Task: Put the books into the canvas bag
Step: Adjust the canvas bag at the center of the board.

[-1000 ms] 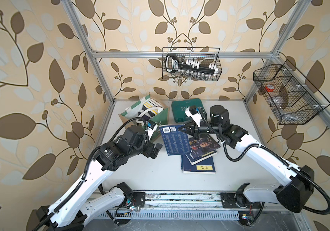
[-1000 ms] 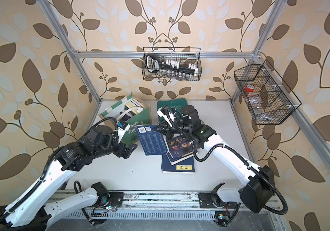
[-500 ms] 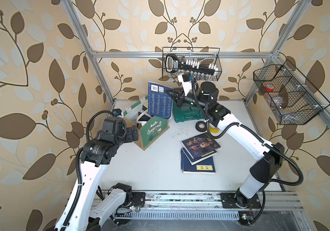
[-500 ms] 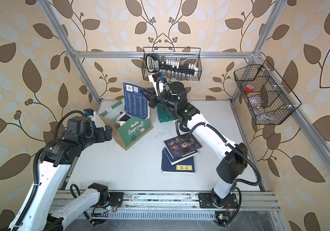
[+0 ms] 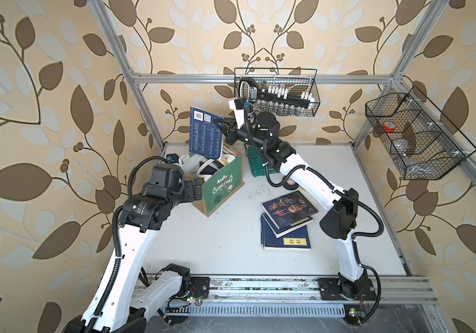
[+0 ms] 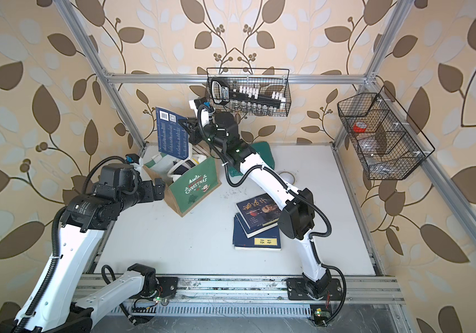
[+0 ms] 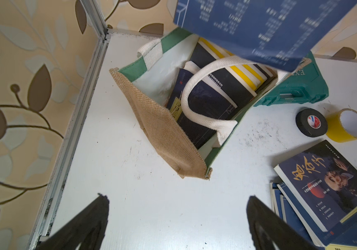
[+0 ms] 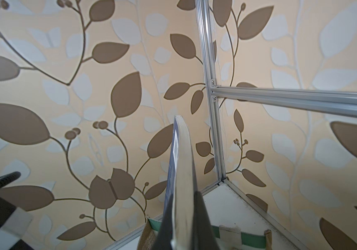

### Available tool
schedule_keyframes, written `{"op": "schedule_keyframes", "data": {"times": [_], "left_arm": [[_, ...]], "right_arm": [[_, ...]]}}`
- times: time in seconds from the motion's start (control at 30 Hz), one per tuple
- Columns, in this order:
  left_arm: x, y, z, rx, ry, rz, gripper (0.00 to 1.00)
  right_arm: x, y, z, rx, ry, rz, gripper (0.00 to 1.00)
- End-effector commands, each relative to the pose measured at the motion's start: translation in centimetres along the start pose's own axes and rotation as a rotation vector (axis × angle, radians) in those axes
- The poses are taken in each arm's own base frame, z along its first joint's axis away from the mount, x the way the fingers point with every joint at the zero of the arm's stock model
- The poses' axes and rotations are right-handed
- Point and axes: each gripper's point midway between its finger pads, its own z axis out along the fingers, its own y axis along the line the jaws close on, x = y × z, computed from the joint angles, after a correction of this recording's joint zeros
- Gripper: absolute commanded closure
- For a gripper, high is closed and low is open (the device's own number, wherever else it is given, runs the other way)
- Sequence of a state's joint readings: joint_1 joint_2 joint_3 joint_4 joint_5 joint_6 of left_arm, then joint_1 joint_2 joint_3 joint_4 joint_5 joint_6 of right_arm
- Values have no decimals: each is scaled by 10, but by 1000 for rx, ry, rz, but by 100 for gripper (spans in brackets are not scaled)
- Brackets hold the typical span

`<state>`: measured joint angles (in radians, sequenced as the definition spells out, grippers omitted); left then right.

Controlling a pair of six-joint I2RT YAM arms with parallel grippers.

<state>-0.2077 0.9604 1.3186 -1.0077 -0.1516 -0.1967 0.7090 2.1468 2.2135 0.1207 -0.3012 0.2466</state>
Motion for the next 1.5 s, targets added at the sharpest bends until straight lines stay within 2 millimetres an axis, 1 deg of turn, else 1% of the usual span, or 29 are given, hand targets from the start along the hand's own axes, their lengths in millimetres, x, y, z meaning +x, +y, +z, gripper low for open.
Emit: {"op": "schedule_keyframes", "data": {"times": [0.0,0.1,0.2,0.27,0.3,0.33,0.4,0.47,0.57,0.67,0.83,0.9,1.03,1.1,1.13,1.27,1.47], "left_arm": [[-8,-8,3,42,3,-41,1],[-14,-18,10,95,14,-75,1],[-23,-28,20,143,14,-109,1],[-28,-36,30,194,29,-122,1],[-31,-39,36,212,39,-131,1],[-34,-42,41,234,49,-181,8],[-39,-46,51,266,57,-223,11],[-48,-51,57,301,46,-257,14],[-60,-58,61,339,30,-277,18],[-62,-63,72,354,59,-296,21],[-57,-66,83,365,88,-328,23],[-55,-64,84,350,97,-342,22],[-49,-49,79,274,83,-370,20],[-47,-43,78,240,74,-379,18],[-44,-42,79,233,81,-380,14],[-35,-45,85,243,123,-384,11],[-30,-50,88,272,152,-397,10]], "right_arm": [[-36,10,-11,12,-122,-22,100],[-50,11,-24,28,-147,-45,100],[-54,10,-33,38,-143,-53,100],[-59,10,-46,57,-161,-61,100],[-63,10,-55,68,-174,-70,100],[-69,10,-63,81,-186,-79,100],[-78,13,-80,108,-201,-96,100],[-90,2,-105,154,-224,-112,100],[-104,-2,-140,184,-265,-117,100],[-114,0,-169,202,-294,-131,100],[-122,7,-199,230,-306,-167,100],[-123,7,-207,243,-306,-179,100],[-124,6,-214,260,-299,-197,100],[-124,6,-215,261,-299,-198,100],[-123,6,-215,259,-296,-195,100],[-121,7,-214,251,-294,-192,100],[-119,6,-213,251,-285,-190,100]]}}
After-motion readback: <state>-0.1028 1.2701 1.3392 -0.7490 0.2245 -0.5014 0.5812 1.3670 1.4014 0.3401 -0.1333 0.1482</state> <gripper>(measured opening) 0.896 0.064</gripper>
